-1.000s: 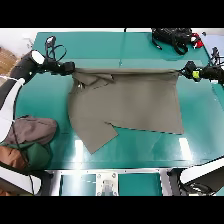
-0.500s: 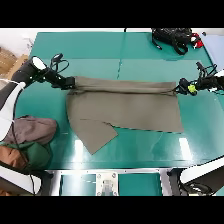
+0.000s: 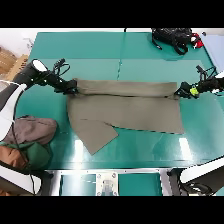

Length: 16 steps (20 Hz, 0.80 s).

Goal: Fold the shirts.

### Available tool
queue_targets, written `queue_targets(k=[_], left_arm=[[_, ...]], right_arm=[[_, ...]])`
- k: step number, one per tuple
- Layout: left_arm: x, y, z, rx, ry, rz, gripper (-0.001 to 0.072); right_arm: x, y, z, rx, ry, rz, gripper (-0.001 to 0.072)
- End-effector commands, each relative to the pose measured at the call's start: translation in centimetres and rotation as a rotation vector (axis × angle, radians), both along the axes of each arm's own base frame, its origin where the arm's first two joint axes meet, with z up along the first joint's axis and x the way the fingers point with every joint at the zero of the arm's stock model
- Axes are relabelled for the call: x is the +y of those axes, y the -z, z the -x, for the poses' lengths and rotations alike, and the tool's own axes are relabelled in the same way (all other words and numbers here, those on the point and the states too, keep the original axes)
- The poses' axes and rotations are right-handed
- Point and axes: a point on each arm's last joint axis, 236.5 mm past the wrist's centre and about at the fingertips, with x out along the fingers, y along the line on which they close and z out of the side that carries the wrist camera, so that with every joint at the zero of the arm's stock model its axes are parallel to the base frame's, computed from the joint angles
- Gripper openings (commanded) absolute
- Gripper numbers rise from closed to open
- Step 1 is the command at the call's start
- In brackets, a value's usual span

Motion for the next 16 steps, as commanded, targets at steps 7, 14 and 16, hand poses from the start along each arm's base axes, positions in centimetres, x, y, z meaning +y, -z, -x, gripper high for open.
queue_targets(k=[7,14,16], left_arm=[[1.4,-4.0,8.3,0.36,0.076,0.095,0.0644],[1.4,-1.4,20.7,0.379,-0.063,0.07,0.0646],[1.2,0.3,23.3,0.375,-0.118,0.068,0.0646]], right_arm=[[-4.7,-5.5,8.4,0.273,0.183,0.123,0.0017],[1.0,-3.3,21.2,0.274,0.39,0.104,0.0031],[2.8,-1.8,23.3,0.249,0.422,0.088,0.0352]])
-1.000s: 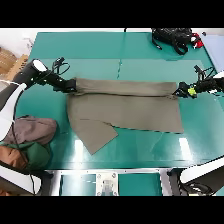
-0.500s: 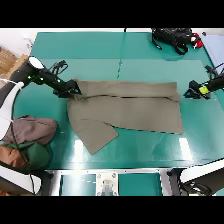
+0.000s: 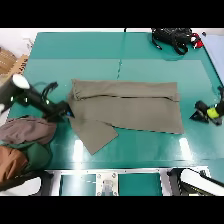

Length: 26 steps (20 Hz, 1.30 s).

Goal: Fold the shirts.

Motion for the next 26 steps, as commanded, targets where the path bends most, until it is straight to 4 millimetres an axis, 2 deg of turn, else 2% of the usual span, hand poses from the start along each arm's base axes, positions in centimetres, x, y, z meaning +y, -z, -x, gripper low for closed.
queue_targets(k=[1,3,5,7,11,13,14,15,16,17,19,21,23,24,26], left_arm=[[-0.2,3.3,4.6,-0.009,-0.097,-0.036,0.0646],[-1.8,5.5,6.1,-0.007,-0.097,-0.054,0.0645],[-4.2,7.1,6.3,-0.044,-0.129,-0.046,0.0645],[-5.7,7.7,5.0,-0.122,-0.17,-0.037,0.0644],[-6.7,7.5,2.1,-0.215,-0.262,-0.019,0.0631],[-7.3,7.7,1.7,-0.212,-0.275,0.011,0.0216],[-7.8,7.3,1.6,-0.226,-0.249,0.033,0.0094],[-8.4,6.5,1.5,-0.24,-0.204,0.051,0.0024],[-8.7,5.6,1.2,-0.255,-0.167,0.061,0.0024],[-9.0,4.5,1.0,-0.274,-0.124,0.065,0.0023],[-8.6,2.7,1.5,-0.284,-0.001,0.031,0.0022],[-6.7,0.9,2.6,-0.282,0.102,-0.061,0.0022],[-5.0,-2.1,3.3,-0.317,0.159,-0.129,0.0022],[-4.6,-3.6,3.6,-0.337,0.176,-0.139,0.0022],[-4.5,-6.0,4.1,-0.351,0.203,-0.137,0.0022]], right_arm=[[2.7,2.8,3.8,-0.051,0.105,0.004,0.0424],[4.3,4.0,4.1,-0.062,0.141,-0.047,0.0426],[5.2,5.0,3.9,-0.079,0.18,-0.084,0.0426],[5.6,5.9,3.1,-0.111,0.232,-0.111,0.0426],[5.9,6.6,0.4,-0.168,0.348,-0.183,0.0426],[6.3,6.8,-0.4,-0.177,0.384,-0.223,0.0418],[6.5,6.6,-0.8,-0.194,0.373,-0.237,0.0351],[6.8,6.3,-1.2,-0.218,0.362,-0.25,0.0198],[7.0,5.9,-1.8,-0.243,0.354,-0.264,0.0062],[7.0,5.6,-2.1,-0.261,0.333,-0.265,0.0017],[6.8,5.1,-1.6,-0.246,0.267,-0.252,0.0016],[5.3,4.2,-0.5,-0.2,0.212,-0.215,0.0016],[3.6,3.0,0.5,-0.17,0.195,-0.185,0.0016],[2.8,2.3,0.7,-0.165,0.208,-0.172,0.0016],[2.5,1.0,0.4,-0.175,0.199,-0.168,0.0016]])
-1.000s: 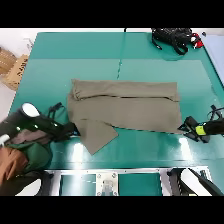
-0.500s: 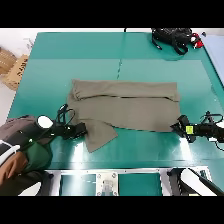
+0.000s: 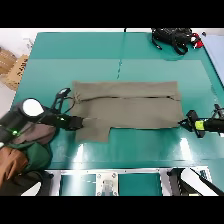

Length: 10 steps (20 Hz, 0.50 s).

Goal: Fold the shirts.

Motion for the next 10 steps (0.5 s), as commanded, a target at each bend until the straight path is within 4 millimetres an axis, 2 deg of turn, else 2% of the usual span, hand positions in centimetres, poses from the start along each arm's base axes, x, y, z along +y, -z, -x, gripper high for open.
queue_targets(k=[1,4,7,10], left_arm=[[1.8,-3.6,1.5,-0.003,0.064,-0.08,0.0022],[1.2,-5.3,-1.2,-0.094,0.039,-0.06,0.0022],[0.9,-6.7,-6.5,-0.201,0.018,-0.081,0.0022],[0.4,-6.7,-12.0,-0.241,0.023,-0.127,0.0022]], right_arm=[[-0.7,-2.1,0.6,0.021,-0.034,0.006,0.0016],[0.0,-3.7,-1.8,-0.05,-0.061,0.017,0.0016],[0.5,-6.2,-6.5,-0.173,-0.076,0.039,0.0016],[0.8,-7.3,-11.7,-0.239,-0.1,0.035,0.0017]])
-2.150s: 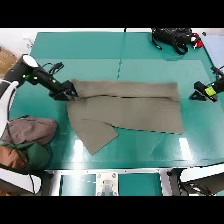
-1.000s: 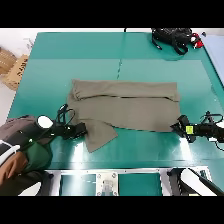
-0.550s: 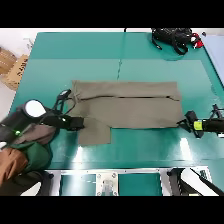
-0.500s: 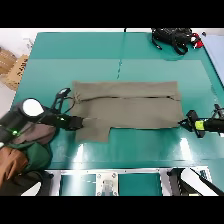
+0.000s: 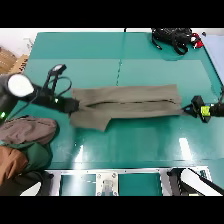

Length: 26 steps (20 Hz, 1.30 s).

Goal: Fold the shirts.

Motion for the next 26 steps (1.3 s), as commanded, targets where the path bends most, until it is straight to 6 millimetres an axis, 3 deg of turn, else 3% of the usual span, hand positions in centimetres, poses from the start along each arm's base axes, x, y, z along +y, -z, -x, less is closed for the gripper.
queue_targets(k=[1,7,8,9,10,11,12,14,15,17,20,21,22,23,26], left_arm=[[-0.3,0.0,-6.8,-0.074,-0.004,-0.055,0.0022],[-0.6,5.0,-17.2,-0.071,-0.023,-0.087,0.0024],[-1.0,5.7,-19.0,-0.106,-0.018,-0.083,0.0031],[-1.5,6.1,-20.5,-0.148,-0.023,-0.063,0.0303],[-1.6,6.1,-22.1,-0.198,-0.053,-0.05,0.0648],[-1.0,5.6,-23.3,-0.245,-0.081,-0.053,0.0693],[-0.3,5.0,-24.1,-0.263,-0.114,-0.045,0.0694],[1.9,4.4,-24.0,-0.22,-0.147,-0.052,0.0694],[2.8,4.3,-23.5,-0.178,-0.167,-0.051,0.0694],[3.8,4.4,-22.1,-0.104,-0.157,-0.064,0.0694],[3.5,4.9,-20.5,-0.038,-0.127,-0.069,0.0692],[3.1,4.9,-20.2,-0.03,-0.12,-0.062,0.062],[2.7,4.8,-20.0,-0.025,-0.105,-0.048,0.0273],[2.3,4.7,-19.8,-0.023,-0.085,-0.037,0.0024],[-0.2,3.6,-19.4,-0.005,-0.075,0.08,0.0024]], right_arm=[[0.2,-1.4,-5.9,-0.083,-0.017,-0.007,0.0017],[-0.7,3.8,-14.1,-0.05,-0.046,-0.042,0.0021],[-1.1,4.7,-15.4,-0.054,-0.04,-0.036,0.0131],[-1.9,5.2,-16.8,-0.069,-0.025,-0.022,0.0287],[-2.9,5.0,-17.9,-0.091,-0.017,-0.005,0.0358],[-4.0,4.3,-18.6,-0.117,-0.024,0.015,0.0358],[-5.4,3.2,-18.9,-0.146,-0.047,0.046,0.036],[-7.9,1.8,-17.6,-0.15,-0.117,0.091,0.0448],[-9.2,2.0,-16.2,-0.114,-0.124,0.095,0.0506],[-10.5,3.3,-13.3,-0.047,-0.166,0.074,0.0509],[-9.5,6.3,-10.7,0.03,-0.253,-0.005,0.0543],[-8.7,7.4,-10.2,0.051,-0.292,-0.039,0.0543],[-7.6,8.3,-10.0,0.061,-0.326,-0.074,0.0543],[-6.4,9.2,-10.0,0.067,-0.356,-0.111,0.0543],[-3.3,11.0,-10.6,0.067,-0.425,-0.169,0.0542]])
